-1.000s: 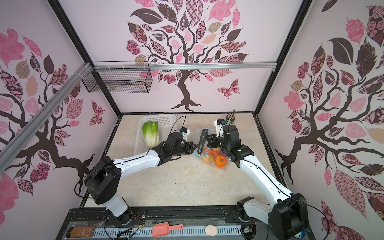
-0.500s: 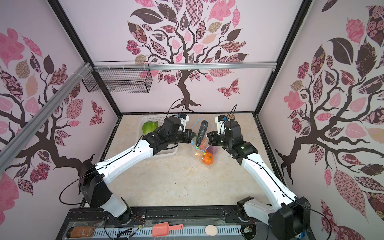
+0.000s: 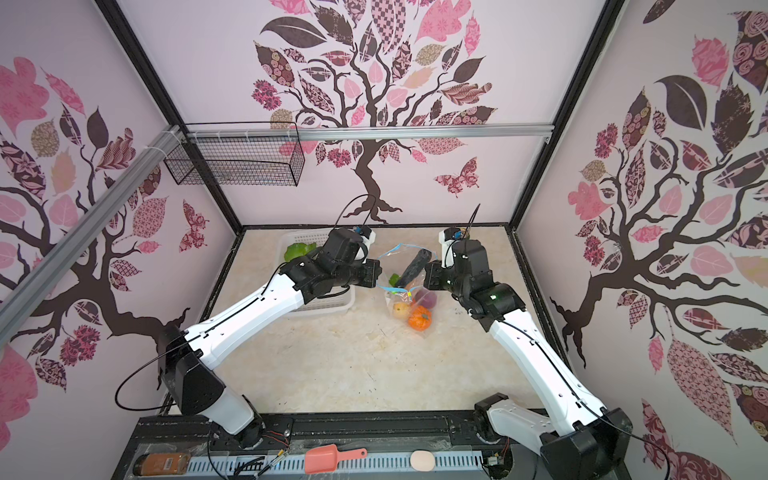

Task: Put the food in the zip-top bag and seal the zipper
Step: 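Open the left gripper and lift it out of the bag mouth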

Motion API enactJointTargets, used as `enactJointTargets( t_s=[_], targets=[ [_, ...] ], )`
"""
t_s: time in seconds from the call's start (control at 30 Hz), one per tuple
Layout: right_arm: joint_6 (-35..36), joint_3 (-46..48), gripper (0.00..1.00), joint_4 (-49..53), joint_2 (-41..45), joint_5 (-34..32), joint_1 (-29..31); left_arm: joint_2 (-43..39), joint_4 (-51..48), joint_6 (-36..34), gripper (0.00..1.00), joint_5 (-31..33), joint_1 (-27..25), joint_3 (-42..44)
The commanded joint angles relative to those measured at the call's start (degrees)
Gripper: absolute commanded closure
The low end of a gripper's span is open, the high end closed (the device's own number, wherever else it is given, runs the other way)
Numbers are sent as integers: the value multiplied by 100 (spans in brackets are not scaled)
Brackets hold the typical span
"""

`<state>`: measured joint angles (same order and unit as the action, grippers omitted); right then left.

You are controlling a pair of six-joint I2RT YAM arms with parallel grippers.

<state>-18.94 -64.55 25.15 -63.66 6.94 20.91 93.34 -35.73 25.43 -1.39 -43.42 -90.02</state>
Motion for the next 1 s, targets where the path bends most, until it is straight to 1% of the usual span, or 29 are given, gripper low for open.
enactJointTargets(
  t_s=[0.0, 0.13, 0.33, 0.47, 0.67, 0.77, 0.83, 0.97],
  targets=[
    [44, -303, 100, -51, 2, 394, -8, -153, -66, -123, 100, -52, 34, -366],
    [-76, -147, 100, -324, -97, 723, -8, -212, 154, -136, 100, -19, 31, -163],
    [-187, 192, 100, -517, -252, 923, -8, 126, 196, 25, 100, -266, 33, 41],
    [-145, 172, 100, -549, -209, 852, -8, 111, 242, 26, 100, -244, 35, 67],
    [122, -239, 100, -433, -115, 459, -8, -67, 160, -109, 100, -183, 81, -241],
    [133, -161, 100, -578, 30, 431, -8, -101, 233, -127, 100, -190, 145, -187],
    [127, -16, 100, -706, 64, 520, -12, -48, 232, -37, 100, -395, 317, -125],
    [104, 122, 100, -665, -164, 713, -8, -35, 411, 356, 100, -1173, 807, 101]
  ],
)
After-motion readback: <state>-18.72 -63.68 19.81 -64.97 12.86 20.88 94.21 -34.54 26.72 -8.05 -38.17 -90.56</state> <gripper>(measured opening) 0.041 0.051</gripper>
